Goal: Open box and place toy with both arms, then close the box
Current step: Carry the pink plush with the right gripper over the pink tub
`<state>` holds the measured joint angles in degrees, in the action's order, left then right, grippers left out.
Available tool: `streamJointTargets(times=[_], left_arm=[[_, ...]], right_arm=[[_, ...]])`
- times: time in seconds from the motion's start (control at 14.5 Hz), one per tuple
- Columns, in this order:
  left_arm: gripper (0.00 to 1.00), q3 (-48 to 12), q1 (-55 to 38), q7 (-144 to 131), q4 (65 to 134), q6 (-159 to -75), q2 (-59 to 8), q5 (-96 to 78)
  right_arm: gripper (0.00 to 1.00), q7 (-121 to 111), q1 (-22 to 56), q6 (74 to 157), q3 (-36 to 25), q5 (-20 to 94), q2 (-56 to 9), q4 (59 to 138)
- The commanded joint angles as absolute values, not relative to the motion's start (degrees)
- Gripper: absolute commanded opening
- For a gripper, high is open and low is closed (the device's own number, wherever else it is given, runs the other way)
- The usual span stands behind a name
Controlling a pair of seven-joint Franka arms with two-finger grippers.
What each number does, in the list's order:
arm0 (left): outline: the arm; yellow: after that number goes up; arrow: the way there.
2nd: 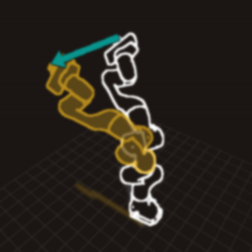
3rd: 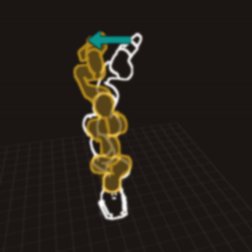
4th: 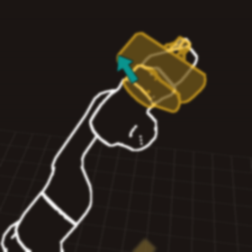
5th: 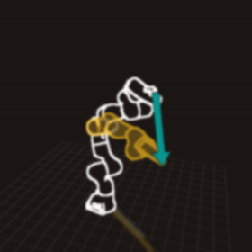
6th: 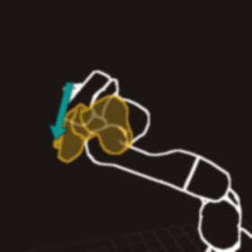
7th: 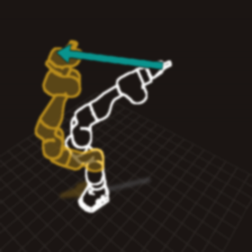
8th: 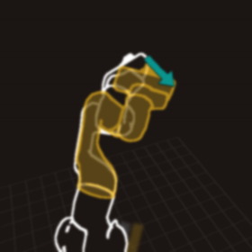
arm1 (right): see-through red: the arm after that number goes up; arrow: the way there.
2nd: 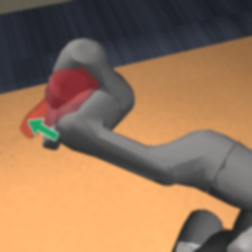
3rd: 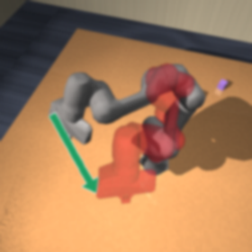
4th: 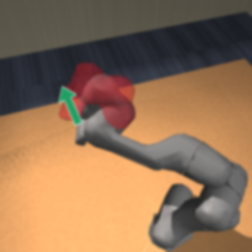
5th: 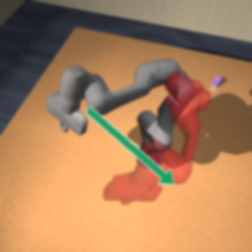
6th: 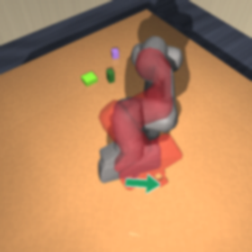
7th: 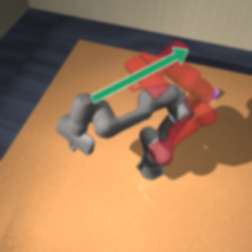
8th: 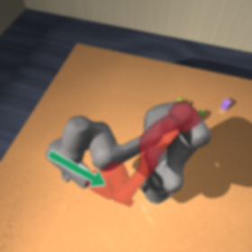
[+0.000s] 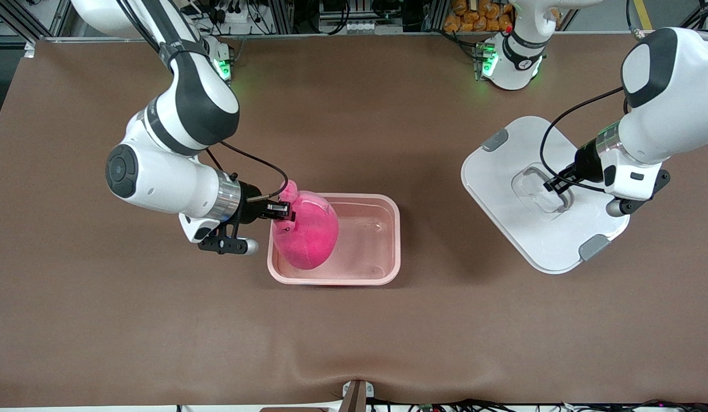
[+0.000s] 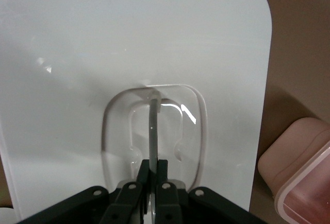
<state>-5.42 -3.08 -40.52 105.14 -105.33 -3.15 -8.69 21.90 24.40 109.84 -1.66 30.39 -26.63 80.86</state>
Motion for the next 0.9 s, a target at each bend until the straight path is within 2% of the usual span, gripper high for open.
streamJointTargets(times=[0.0, 0.83], left_arm=[[0.00, -5.54, -2.72, -39.29, 104.85, -104.33, -2.99, -10.11], [0.00, -5.54, -2.72, -39.11, 104.77, -104.33, -3.25, -10.11]], right_arm=[[0.00, 22.85, 25.58, 109.95, -2.37, 31.11, -28.30, 79.89], [0.00, 22.24, 24.79, 111.71, -2.46, 30.94, -34.79, 79.89]])
